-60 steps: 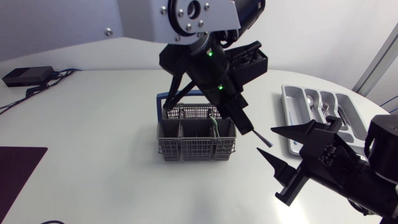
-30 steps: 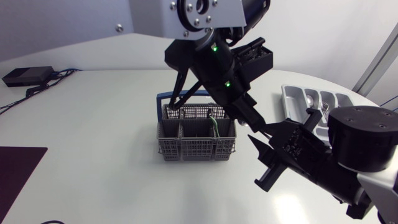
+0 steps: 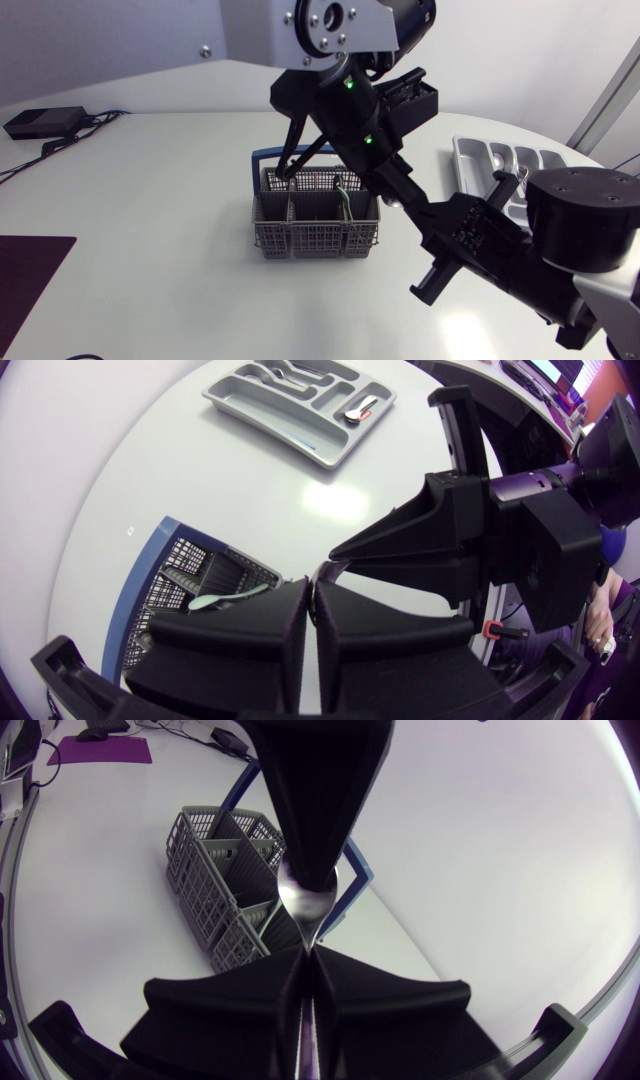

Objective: Sort the cutlery from the basket into the organizer compartments.

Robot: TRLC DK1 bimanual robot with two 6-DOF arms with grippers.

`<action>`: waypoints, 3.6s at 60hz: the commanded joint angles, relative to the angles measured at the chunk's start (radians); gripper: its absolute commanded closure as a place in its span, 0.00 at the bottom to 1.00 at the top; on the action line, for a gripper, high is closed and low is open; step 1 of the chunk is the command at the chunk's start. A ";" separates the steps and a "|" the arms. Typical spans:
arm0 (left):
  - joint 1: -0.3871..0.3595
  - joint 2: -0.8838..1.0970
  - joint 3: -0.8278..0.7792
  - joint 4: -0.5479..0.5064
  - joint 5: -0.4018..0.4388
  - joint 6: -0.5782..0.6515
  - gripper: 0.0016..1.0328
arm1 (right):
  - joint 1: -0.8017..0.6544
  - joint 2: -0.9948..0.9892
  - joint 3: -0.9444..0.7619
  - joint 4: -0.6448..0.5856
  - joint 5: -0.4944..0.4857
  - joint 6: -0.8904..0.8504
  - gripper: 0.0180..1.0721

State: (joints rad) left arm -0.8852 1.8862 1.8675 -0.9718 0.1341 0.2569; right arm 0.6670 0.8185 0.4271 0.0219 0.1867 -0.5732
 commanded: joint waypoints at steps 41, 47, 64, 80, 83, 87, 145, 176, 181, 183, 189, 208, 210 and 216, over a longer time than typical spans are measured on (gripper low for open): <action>0.140 -0.053 -0.011 0.131 0.030 0.110 0.04 | -0.376 -0.107 -0.037 -0.221 -0.386 -0.140 0.94; 0.138 -0.067 -0.077 0.170 -0.025 0.225 0.04 | -0.543 -0.094 -0.037 -0.261 -0.518 -0.235 0.94; 0.117 -0.170 -0.335 0.370 -0.102 0.535 0.04 | -0.911 0.067 -0.016 -0.324 -0.767 -0.510 0.94; 0.132 -0.253 -0.574 0.576 -0.106 0.760 0.07 | -1.139 0.229 0.033 -0.359 -0.865 -0.737 0.94; 0.132 -0.262 -0.613 0.617 -0.106 0.798 0.07 | -1.173 0.260 0.052 -0.370 -0.872 -0.780 0.94; 0.134 -0.269 -0.660 0.673 -0.106 0.844 0.07 | -1.219 0.309 0.081 -0.389 -0.880 -0.843 0.94; 0.147 -0.151 -0.755 0.917 -0.143 1.038 0.30 | -1.469 0.918 0.564 -0.508 -0.713 -1.306 0.94; 0.149 -0.110 -0.700 0.820 -0.125 1.055 0.37 | -1.428 0.990 0.596 -0.451 -0.648 -1.281 0.78; 0.147 -0.099 -0.689 0.823 -0.125 1.048 0.42 | -1.428 0.989 0.595 -0.447 -0.648 -1.275 0.67; 0.147 -0.096 -0.688 0.823 -0.126 1.048 0.42 | -1.428 0.989 0.592 -0.439 -0.647 -1.269 0.61; 0.143 -0.091 -0.677 0.825 -0.129 1.032 0.42 | -1.428 0.984 0.579 -0.430 -0.647 -1.266 0.55; 0.134 -0.079 -0.679 0.872 -0.179 1.025 0.56 | -1.436 0.932 0.509 -0.410 -0.655 -1.272 0.38; 0.132 -0.079 -0.683 0.881 -0.189 1.032 0.56 | -1.439 0.926 0.504 -0.410 -0.658 -1.272 0.35; 0.127 -0.081 -0.709 0.935 -0.215 1.053 0.56 | -1.445 0.907 0.495 -0.413 -0.675 -1.272 0.31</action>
State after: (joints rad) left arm -0.7483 1.7798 1.1698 -0.0708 -0.0635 1.2819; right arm -0.7689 1.7458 0.9520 -0.3855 -0.4759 -1.8370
